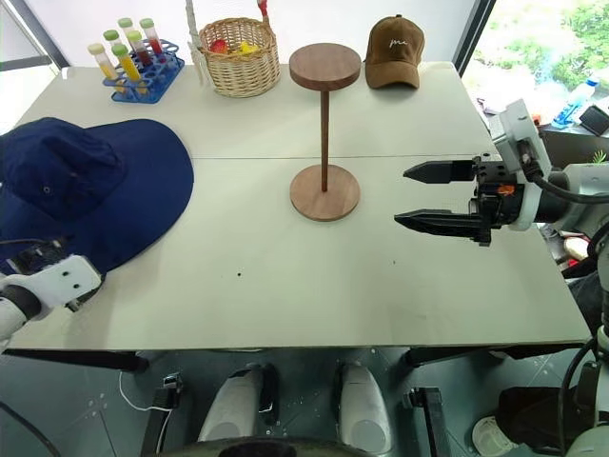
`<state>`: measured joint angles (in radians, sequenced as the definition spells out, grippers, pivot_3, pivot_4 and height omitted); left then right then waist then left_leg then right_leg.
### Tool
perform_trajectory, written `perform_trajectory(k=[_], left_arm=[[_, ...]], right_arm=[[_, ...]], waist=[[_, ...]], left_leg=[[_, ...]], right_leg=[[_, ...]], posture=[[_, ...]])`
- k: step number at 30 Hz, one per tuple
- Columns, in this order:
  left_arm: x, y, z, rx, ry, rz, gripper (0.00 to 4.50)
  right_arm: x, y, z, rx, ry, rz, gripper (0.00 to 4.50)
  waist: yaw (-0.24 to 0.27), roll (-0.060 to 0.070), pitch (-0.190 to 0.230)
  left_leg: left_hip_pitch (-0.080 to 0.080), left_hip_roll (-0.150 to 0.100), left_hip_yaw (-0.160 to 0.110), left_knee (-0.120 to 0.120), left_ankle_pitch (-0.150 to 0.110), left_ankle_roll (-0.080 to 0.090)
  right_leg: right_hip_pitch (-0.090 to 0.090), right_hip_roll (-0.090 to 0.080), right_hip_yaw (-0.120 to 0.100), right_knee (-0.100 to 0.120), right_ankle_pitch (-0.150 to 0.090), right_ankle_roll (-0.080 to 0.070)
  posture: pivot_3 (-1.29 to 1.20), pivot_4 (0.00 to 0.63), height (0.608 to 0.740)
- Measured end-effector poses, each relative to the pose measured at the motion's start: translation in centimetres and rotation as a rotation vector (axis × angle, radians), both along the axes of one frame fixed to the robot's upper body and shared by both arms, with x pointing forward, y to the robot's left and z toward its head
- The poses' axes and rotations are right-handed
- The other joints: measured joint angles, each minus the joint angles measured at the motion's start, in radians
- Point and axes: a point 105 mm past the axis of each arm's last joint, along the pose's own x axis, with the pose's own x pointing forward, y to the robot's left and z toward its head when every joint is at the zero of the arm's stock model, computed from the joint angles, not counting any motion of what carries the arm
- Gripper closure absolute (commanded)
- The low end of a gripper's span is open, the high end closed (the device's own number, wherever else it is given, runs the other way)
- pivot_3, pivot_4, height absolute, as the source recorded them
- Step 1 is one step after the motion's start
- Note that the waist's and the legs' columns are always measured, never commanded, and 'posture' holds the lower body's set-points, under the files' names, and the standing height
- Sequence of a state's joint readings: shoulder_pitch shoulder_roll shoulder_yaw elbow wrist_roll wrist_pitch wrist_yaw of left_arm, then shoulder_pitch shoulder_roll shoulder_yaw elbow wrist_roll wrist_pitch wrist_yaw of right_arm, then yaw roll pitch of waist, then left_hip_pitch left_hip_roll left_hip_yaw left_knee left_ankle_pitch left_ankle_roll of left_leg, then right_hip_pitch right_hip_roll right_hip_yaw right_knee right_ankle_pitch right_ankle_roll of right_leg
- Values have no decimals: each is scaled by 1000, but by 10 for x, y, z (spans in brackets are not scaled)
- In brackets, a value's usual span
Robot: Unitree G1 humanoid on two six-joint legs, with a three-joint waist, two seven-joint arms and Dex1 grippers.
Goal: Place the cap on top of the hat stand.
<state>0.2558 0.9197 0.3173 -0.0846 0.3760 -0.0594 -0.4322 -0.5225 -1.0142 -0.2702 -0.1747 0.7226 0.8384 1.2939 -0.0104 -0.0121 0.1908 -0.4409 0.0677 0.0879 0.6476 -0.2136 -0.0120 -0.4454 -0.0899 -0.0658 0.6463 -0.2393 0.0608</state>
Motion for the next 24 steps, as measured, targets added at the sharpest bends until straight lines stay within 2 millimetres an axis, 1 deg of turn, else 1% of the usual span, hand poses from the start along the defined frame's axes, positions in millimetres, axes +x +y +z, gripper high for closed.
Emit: perform_trajectory(k=[4, 8, 14, 17, 19, 22, 24], left_arm=[[10, -3, -1, 92, -71, -10, 0], [17, -9, 1, 149, -138, -31, 0], [24, -6, 9, 180, -209, -17, 0], [17, -5, 3, 173, -187, -22, 0], [7, -2, -2, 166, -165, -17, 0], [-10, 11, -2, 163, -153, 17, 0], [-14, 16, 2, 171, -156, 29, 0]], right_arm=[[5, 7, 6, -1, -19, -1, 17], [9, 14, 11, -8, -36, 1, 17], [11, 20, 11, -17, -29, 9, 17], [12, 19, 11, -14, -25, 7, 17], [12, 18, 10, -13, -21, 8, 17], [12, 14, 4, -9, -7, 7, 17], [13, 11, 1, -5, 0, 5, 17]], waist=[[-1, 1, 0], [-1, 0, 0], [-1, 0, -1], [-2, 0, -1], [-6, 0, -1], [-5, 0, -1], [-1, 0, -1]], left_leg=[[0, 0, 0, 0, 0, 0], [0, 0, 0, 0, 0, 0], [0, 0, 0, 0, 0, 0], [0, 0, 0, 0, 0, 1], [0, 1, 0, 0, 0, 1], [0, 1, 0, 0, 0, 1], [0, 1, 0, 0, 0, 1]], right_leg=[[0, 0, 0, 0, 0, 0], [0, 0, 0, 0, 1, 1], [0, 0, 0, 0, 2, 3], [0, 0, 0, 0, 2, 3], [-1, 0, 0, 0, 2, 3], [-1, 0, 0, 1, 1, 2], [0, -1, 0, 1, 0, 0]], posture=[[0, 150, 740], [0, 150, 740], [0, 150, 740], [0, 150, 740], [0, 150, 740], [0, 150, 740], [0, 150, 740]])
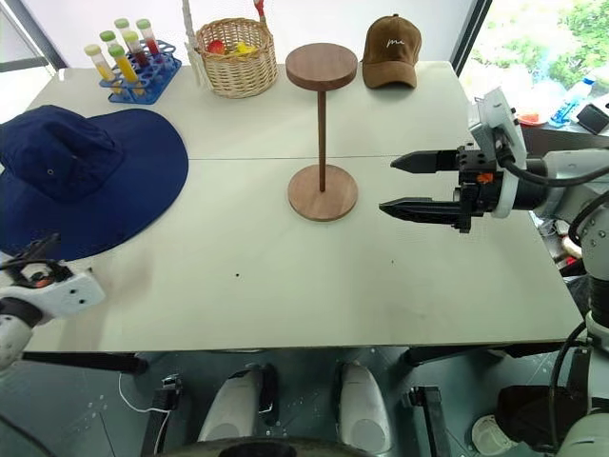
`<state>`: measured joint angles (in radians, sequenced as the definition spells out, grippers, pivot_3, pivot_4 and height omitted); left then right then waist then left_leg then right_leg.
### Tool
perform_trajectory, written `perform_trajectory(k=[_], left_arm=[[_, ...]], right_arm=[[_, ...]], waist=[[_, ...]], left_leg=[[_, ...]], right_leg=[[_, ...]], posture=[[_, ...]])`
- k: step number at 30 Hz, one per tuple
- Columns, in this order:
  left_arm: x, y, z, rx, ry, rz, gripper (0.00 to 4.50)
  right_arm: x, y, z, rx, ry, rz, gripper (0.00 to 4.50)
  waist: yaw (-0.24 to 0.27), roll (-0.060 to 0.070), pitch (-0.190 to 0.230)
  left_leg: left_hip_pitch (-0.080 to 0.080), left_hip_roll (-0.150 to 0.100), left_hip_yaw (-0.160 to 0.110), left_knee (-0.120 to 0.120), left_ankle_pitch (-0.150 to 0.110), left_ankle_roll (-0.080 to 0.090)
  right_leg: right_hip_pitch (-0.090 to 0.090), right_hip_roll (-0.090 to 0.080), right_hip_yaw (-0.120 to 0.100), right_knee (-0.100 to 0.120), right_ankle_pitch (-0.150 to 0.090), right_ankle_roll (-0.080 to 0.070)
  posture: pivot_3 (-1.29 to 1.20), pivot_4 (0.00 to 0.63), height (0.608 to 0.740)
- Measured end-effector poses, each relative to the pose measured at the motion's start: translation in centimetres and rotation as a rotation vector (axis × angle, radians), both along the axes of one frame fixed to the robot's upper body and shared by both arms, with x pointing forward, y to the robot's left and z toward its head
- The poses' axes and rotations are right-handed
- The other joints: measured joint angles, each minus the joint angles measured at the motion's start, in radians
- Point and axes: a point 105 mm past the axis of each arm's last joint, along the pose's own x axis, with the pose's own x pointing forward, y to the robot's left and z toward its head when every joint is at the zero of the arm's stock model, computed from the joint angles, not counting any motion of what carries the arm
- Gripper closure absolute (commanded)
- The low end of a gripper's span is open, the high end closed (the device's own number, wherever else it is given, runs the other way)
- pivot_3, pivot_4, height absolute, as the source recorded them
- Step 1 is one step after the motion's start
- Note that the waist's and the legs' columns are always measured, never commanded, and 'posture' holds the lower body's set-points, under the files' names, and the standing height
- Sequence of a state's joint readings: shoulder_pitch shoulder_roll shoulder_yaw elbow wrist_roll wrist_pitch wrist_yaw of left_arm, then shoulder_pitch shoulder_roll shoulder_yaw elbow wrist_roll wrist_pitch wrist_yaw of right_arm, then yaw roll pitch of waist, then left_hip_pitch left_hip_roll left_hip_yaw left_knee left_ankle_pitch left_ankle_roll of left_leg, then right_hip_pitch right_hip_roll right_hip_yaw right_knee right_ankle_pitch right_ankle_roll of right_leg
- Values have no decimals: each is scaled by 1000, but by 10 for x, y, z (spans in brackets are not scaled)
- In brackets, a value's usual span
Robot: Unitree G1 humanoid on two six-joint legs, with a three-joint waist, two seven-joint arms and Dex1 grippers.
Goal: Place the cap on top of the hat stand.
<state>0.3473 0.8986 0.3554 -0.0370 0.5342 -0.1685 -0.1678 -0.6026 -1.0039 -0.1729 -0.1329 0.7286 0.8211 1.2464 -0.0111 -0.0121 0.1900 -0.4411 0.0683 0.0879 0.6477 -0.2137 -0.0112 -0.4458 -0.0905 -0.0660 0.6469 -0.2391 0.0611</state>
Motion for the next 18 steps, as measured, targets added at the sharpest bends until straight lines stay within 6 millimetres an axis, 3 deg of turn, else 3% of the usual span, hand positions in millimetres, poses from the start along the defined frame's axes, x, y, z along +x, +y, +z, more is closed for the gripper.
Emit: perform_trajectory(k=[6, 10, 18], left_arm=[[-1, 2, 1, 25, 16, -13, 0], [16, 8, 8, 44, -7, -8, 0], [52, 3, 1, 39, -12, -32, 0]], right_arm=[[3, -6, 0, 11, -17, -2, 17], [4, -9, -2, 15, -18, 6, 17], [4, -14, -8, 11, -19, 6, 17]], waist=[[1, 0, 0], [1, 0, 0], [0, 0, -1]], left_leg=[[0, 0, 0, 0, 0, 0], [0, -1, 0, 0, 0, 0], [0, -1, 1, 0, 0, 0]], right_leg=[[0, -1, 0, 0, 0, 0], [0, 0, 0, 0, 0, 0], [0, 1, 0, 1, 2, 4]], posture=[[0, 150, 740], [0, 150, 740], [0, 150, 740]])
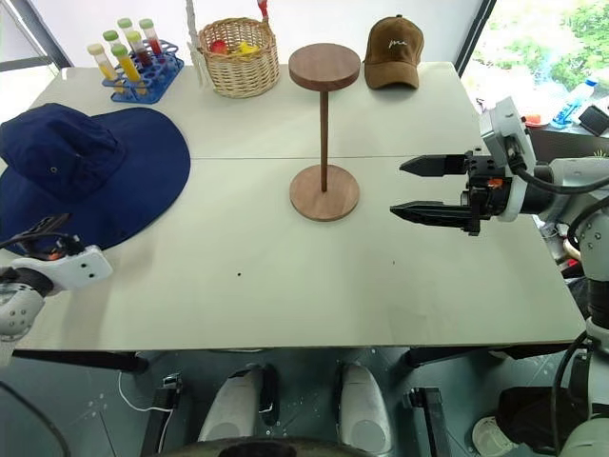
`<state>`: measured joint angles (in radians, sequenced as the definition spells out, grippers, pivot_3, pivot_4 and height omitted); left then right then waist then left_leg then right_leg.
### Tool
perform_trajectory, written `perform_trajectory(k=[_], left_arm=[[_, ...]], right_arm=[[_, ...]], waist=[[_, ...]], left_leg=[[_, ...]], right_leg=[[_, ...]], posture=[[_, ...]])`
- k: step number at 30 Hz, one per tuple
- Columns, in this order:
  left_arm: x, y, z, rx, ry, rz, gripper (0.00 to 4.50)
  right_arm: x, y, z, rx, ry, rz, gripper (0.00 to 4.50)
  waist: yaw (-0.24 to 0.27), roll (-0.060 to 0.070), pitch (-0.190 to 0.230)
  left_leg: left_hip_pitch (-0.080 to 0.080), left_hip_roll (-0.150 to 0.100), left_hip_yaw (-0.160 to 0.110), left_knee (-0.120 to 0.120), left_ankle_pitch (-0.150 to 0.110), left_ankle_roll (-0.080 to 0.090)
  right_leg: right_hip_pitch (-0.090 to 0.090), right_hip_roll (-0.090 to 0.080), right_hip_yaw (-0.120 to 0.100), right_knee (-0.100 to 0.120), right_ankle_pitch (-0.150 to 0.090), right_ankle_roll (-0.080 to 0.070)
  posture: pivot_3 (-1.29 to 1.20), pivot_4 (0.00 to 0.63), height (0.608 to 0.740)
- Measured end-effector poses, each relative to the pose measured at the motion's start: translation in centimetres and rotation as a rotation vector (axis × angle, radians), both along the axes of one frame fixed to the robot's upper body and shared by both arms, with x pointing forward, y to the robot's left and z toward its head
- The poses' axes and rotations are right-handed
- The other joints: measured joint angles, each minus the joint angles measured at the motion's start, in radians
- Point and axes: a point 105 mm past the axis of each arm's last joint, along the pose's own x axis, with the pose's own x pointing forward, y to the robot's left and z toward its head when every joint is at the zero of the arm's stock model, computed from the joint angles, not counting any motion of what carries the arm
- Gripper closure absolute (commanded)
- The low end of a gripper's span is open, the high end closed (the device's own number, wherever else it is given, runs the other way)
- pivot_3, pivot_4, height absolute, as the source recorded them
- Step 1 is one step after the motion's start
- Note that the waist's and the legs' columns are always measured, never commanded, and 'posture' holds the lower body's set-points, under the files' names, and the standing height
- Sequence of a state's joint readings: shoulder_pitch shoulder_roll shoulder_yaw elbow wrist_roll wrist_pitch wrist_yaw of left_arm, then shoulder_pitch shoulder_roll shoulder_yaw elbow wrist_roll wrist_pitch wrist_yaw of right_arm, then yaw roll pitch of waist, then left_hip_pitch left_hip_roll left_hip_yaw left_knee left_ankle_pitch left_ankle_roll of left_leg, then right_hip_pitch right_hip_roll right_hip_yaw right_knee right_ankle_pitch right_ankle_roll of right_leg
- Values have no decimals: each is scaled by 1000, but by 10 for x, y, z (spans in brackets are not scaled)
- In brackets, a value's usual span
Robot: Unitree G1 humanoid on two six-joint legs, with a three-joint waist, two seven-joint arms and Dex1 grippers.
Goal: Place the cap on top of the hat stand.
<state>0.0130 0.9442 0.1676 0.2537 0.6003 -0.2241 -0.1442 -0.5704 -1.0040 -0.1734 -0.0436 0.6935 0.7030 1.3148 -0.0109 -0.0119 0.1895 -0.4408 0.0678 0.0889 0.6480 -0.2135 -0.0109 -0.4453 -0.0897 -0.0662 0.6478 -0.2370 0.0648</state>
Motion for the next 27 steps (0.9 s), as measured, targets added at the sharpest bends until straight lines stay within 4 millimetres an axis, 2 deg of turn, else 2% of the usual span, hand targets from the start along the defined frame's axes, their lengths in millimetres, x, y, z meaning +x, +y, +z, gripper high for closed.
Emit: perform_trajectory(k=[6, 13, 18, 21, 23, 27], left_arm=[[14, 2, 2, 20, -46, 12, 0], [25, 3, 21, 41, -162, 33, 0], [24, -1, 11, 30, -133, 22, 0], [10, -6, -1, 10, -87, 8, 0], [-6, -5, -3, -10, -73, 22, 0], [-44, 20, -8, -3, -13, 111, 0]], right_arm=[[0, 1, -1, -5, 1, -13, 17], [1, 4, 0, -3, -7, -22, 17], [2, 6, 4, 2, -11, -24, 17], [2, 7, 5, 0, -17, -21, 17], [1, 7, 6, 0, -13, -24, 17], [0, 6, 4, 3, 1, -28, 17]], waist=[[0, 0, 0], [-1, 0, 0], [-1, 0, 0], [-4, 0, 0], [-6, 0, 0], [-3, 0, 0]], left_leg=[[0, 0, 0, 0, 0, 0], [0, 0, 0, 0, 0, 0], [0, 0, 0, 0, 0, 0], [0, 0, 0, 0, 0, 0], [0, 1, 0, 0, 0, 0], [0, 1, -1, 0, 0, 0]], right_leg=[[0, 0, 0, 0, 0, 0], [0, 0, 0, 0, 1, 2], [0, 0, 0, 0, 1, 2], [0, 0, 0, 0, 1, 2], [0, 0, 0, 0, 1, 2], [0, 0, 0, 0, 1, 1]], posture=[[0, 150, 740], [0, 150, 740], [0, 150, 740], [0, 150, 740], [0, 150, 740], [0, 150, 740]])
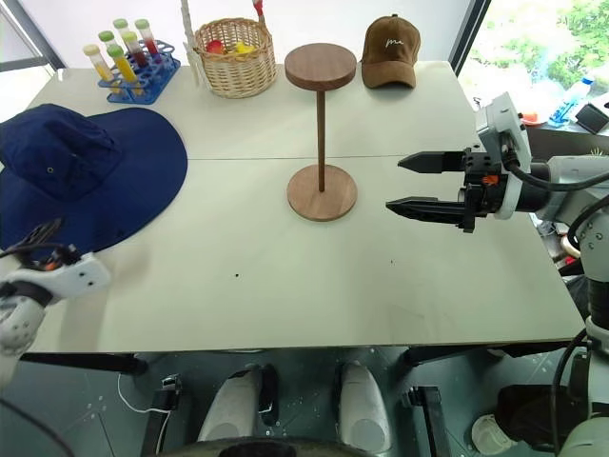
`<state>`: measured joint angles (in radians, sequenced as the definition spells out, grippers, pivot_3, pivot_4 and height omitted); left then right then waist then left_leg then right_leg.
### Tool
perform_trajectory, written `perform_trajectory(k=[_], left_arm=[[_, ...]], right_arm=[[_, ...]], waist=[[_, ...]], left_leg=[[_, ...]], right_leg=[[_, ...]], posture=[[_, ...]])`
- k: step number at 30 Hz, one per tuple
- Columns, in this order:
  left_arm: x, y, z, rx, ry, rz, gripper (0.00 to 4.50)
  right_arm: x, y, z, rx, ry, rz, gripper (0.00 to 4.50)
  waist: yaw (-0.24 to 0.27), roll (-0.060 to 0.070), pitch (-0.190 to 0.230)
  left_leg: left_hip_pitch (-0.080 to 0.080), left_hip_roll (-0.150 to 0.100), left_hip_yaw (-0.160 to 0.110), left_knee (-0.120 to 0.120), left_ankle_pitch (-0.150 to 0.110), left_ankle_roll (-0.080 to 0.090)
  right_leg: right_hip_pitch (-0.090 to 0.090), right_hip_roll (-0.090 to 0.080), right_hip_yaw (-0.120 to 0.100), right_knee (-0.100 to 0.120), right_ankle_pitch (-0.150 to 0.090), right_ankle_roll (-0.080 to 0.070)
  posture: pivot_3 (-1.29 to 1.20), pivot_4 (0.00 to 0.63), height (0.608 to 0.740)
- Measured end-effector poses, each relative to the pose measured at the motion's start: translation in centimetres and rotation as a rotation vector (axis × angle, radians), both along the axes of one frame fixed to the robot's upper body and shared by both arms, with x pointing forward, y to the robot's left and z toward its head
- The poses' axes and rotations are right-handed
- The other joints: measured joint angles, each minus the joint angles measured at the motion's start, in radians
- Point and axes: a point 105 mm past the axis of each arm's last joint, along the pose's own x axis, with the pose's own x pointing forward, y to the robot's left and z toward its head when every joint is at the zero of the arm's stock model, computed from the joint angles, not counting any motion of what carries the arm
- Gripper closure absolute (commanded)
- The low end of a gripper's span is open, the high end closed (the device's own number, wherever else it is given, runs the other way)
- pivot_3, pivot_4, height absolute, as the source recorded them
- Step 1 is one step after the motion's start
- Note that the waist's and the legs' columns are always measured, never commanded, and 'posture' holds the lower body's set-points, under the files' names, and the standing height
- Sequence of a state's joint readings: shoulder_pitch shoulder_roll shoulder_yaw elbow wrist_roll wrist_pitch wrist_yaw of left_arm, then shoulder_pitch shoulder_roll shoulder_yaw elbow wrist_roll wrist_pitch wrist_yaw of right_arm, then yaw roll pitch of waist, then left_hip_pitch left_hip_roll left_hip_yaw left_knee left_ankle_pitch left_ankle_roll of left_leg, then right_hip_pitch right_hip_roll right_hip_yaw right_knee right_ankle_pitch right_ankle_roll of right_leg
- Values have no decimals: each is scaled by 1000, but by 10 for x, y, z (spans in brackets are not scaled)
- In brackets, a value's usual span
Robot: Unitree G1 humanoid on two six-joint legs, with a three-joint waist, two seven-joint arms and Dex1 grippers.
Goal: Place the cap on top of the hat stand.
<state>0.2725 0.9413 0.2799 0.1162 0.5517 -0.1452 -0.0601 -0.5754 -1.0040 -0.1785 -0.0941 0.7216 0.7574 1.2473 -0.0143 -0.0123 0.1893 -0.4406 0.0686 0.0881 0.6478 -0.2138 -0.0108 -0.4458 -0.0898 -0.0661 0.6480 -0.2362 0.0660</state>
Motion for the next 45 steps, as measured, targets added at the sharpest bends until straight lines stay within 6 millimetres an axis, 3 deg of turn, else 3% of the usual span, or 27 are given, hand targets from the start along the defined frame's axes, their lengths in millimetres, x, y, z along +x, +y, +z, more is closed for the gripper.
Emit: perform_trajectory(k=[4, 8, 20, 31, 45], left_arm=[[-22, 26, 4, 76, 50, 28, 0], [-22, 47, 12, 117, 43, 36, 0], [15, 50, 3, 161, 80, -78, 0], [11, 69, 4, 193, 115, -45, 0], [68, 32, 10, 118, -18, -94, 0]], right_arm=[[0, -1, -1, 0, 2, -3, 17], [2, 2, 5, 4, -11, 11, 17], [3, 5, 7, -5, -2, 56, 17], [-1, -4, -4, 3, 22, 25, 17], [1, -2, 1, 2, -4, 24, 17]], waist=[[6, 0, 0], [6, 0, 0], [4, 0, -1], [1, 0, -1], [20, -1, -2]], left_leg=[[0, 0, 0, 0, 0, 0], [-1, 0, 0, 0, -2, -3], [-1, -1, 3, 0, 0, 0], [-2, -1, 3, 0, 0, 0], [-2, -2, 4, 2, 0, 0]], right_leg=[[0, -2, 0, -1, -2, -4], [-1, -4, 0, -1, -2, -4], [-2, -3, 0, 1, 0, 0], [-3, -2, 0, 1, 0, 1], [-2, -1, 0, 2, 1, 2]], posture=[[0, 150, 740], [0, 150, 740], [0, 150, 740], [0, 150, 740], [0, 150, 740]])
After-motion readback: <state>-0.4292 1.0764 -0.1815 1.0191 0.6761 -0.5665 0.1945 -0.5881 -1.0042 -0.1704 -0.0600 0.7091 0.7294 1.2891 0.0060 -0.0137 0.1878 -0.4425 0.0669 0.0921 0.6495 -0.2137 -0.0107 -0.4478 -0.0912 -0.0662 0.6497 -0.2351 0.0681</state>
